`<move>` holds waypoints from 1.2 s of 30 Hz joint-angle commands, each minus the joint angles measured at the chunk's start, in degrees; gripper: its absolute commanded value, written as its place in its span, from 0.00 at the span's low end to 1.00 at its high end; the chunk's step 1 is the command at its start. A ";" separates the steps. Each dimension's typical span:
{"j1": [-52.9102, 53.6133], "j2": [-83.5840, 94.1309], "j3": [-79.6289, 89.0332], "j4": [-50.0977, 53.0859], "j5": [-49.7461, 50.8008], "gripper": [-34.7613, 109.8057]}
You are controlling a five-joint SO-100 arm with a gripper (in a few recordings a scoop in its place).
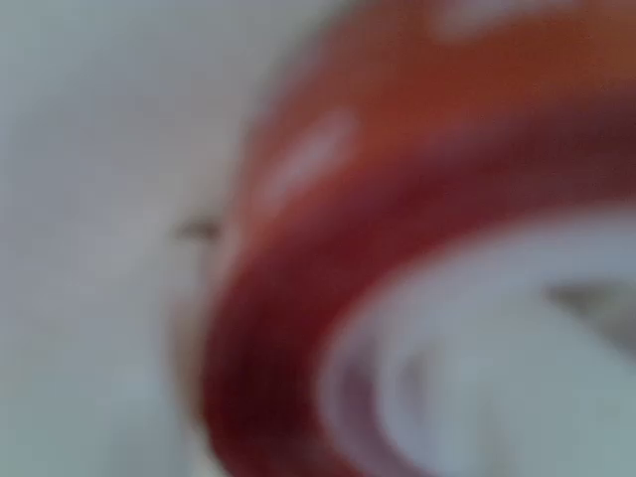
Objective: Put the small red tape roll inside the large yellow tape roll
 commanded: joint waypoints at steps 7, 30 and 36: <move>-2.90 16.96 1.67 -1.23 0.79 0.24; -28.48 21.97 -2.55 -44.03 1.49 0.24; -27.77 9.05 -16.00 -44.65 2.11 0.24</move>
